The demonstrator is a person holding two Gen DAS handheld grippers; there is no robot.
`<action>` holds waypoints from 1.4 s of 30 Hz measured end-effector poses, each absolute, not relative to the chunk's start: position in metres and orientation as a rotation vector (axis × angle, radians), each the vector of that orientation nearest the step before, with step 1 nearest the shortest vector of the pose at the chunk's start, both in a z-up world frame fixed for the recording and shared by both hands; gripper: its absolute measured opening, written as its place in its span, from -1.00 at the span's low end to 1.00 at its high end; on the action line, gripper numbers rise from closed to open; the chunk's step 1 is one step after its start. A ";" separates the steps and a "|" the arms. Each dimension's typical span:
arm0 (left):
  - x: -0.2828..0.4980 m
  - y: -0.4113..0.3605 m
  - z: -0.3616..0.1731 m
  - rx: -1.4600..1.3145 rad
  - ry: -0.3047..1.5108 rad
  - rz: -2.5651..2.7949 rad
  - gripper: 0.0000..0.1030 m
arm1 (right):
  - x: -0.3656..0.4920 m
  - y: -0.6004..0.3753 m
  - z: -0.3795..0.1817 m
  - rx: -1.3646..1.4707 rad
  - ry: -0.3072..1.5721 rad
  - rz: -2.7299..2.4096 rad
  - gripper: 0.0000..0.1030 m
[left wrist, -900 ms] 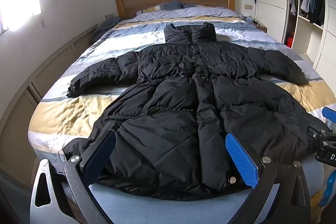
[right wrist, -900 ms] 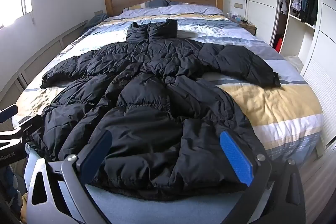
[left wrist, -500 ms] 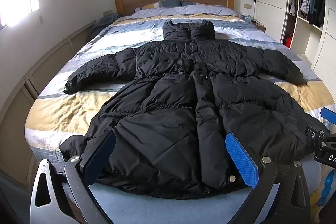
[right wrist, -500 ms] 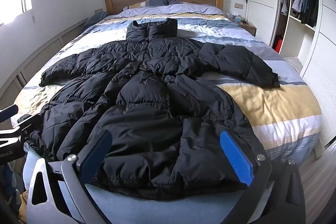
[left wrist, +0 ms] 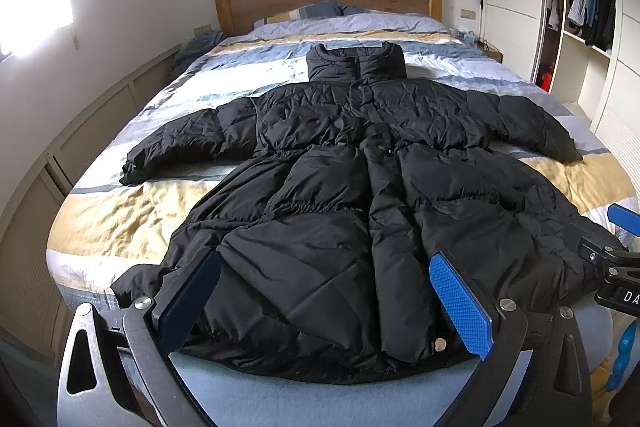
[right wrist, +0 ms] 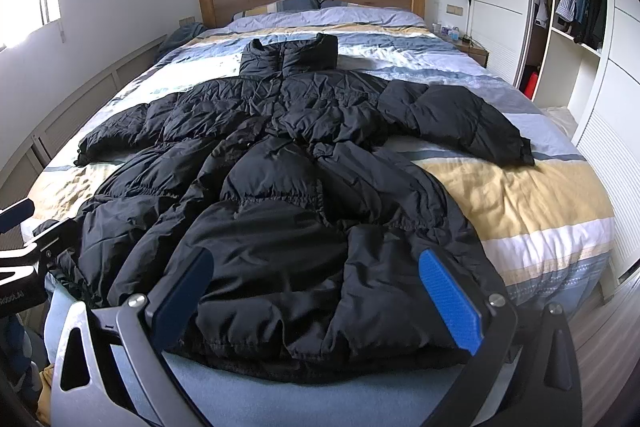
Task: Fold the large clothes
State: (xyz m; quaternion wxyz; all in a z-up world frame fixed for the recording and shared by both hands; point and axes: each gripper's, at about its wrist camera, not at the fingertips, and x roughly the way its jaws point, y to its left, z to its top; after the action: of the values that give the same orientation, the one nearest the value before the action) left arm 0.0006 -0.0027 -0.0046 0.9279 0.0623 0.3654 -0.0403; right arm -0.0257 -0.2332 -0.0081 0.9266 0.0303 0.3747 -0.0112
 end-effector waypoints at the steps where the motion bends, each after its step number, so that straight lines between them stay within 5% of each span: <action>1: 0.001 -0.003 -0.005 0.128 0.748 -0.083 0.99 | -0.026 -0.233 -0.009 0.063 0.769 -0.024 1.00; 42: 0.009 0.007 0.001 0.112 0.747 -0.093 0.99 | -0.015 -0.230 0.006 0.042 0.763 -0.022 1.00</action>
State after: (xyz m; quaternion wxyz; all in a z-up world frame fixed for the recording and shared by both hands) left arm 0.0088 0.0072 0.0009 0.9284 0.0545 0.3647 -0.0455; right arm -0.0150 -0.2304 0.0062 0.9278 0.0205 0.3723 -0.0108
